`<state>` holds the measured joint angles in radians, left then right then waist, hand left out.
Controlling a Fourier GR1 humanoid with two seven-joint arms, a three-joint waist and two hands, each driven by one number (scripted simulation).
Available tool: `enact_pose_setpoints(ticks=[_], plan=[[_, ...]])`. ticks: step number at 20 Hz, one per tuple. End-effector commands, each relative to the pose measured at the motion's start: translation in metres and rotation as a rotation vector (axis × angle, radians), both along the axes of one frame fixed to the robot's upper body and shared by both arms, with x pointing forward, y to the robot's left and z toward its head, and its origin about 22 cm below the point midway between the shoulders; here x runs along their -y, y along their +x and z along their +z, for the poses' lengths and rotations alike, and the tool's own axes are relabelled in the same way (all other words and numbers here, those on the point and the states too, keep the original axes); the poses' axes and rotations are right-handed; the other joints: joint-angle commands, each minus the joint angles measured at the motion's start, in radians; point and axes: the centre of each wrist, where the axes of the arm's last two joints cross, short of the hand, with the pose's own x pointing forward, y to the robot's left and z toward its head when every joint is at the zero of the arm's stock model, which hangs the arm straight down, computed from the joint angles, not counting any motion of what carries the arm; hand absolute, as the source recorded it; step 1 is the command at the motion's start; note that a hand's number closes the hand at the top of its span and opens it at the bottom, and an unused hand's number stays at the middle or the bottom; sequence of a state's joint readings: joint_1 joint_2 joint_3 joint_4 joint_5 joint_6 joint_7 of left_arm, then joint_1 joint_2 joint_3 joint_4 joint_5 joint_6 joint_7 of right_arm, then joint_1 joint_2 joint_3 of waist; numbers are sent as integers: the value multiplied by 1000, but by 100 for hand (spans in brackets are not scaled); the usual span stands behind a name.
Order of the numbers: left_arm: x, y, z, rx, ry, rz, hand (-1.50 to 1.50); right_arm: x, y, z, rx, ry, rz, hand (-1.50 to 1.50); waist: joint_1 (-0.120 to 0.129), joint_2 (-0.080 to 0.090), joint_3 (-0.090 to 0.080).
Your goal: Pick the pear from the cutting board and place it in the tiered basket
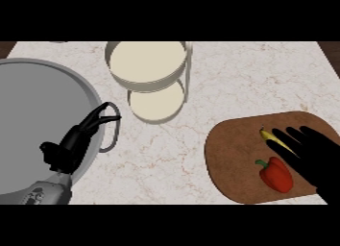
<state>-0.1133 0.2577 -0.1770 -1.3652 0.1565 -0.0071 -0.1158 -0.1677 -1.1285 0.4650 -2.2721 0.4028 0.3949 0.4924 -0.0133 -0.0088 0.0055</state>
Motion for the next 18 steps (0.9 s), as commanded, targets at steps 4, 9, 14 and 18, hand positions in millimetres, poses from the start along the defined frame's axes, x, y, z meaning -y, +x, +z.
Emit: enact_pose_setpoints(ticks=[4, 9, 14, 18], plan=[[19, 2, -14, -24, -26, -26, 0, -7, -2, -12, 143, -7, -106, -150, 10, 9, -6], [-6, 11, -13, -20, -19, 0, 0, 7, 3, -46, 91, -107, -194, -150, 6, 10, -6], [18, 2, -13, -11, -37, -10, 0, 0, 18, -61, 24, -80, -190, -150, 15, 9, -6], [5, -5, -12, -10, -9, 7, 0, 7, 21, -70, 53, -61, -182, -150, 13, 8, -6]])
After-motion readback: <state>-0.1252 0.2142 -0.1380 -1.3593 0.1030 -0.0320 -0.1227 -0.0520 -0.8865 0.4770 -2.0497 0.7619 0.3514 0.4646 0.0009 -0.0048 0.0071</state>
